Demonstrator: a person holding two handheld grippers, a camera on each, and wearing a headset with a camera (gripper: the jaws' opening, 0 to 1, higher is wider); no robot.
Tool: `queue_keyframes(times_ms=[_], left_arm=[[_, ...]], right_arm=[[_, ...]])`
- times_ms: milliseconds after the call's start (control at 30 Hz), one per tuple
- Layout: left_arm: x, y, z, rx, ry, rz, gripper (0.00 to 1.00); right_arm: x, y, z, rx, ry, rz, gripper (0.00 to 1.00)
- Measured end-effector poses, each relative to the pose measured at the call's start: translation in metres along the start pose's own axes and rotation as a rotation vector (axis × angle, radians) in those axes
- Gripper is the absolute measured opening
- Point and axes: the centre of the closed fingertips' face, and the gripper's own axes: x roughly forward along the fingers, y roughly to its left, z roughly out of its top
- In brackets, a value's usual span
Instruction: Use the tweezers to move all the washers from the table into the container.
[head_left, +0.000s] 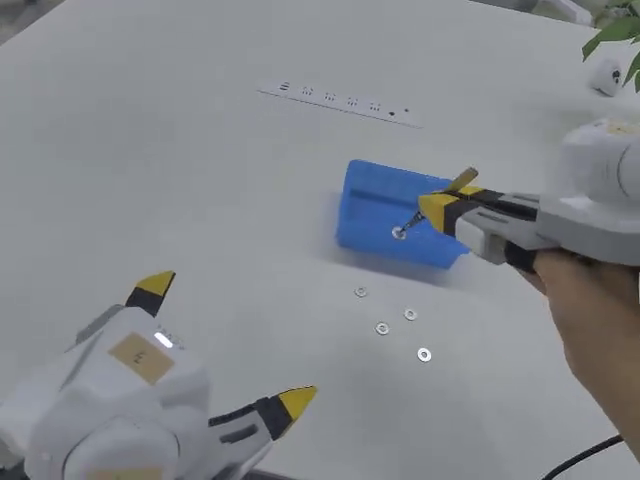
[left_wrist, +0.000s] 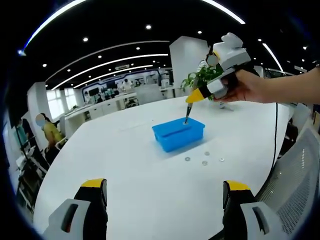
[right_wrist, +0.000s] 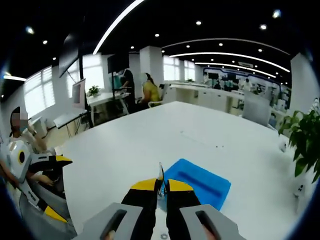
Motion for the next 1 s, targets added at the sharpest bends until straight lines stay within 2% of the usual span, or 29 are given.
queue_keyframes(times_ms=[100, 233, 500, 600, 1000], left_arm=[[0.001, -0.003, -0.002, -0.015, 0.008, -0.018, 0.99], [0.001, -0.003, -0.001, -0.005, 0.006, -0.017, 0.99], [0.001, -0.006, -0.002, 0.014, 0.009, -0.027, 0.99], [0.002, -0.007, -0.003, 0.021, 0.019, -0.029, 0.99], [0.004, -0.003, -0.009, 0.026, 0.043, -0.019, 0.99]], right_arm=[[0.015, -0.003, 0.0, -0.048, 0.019, -0.009, 0.02], [0.032, -0.008, 0.0, -0.05, 0.021, -0.006, 0.02], [0.059, -0.018, 0.003, 0.035, -0.006, 0.022, 0.02], [0.068, -0.022, 0.001, 0.075, -0.008, 0.033, 0.02], [0.097, -0.031, -0.022, 0.02, 0.058, 0.017, 0.02]])
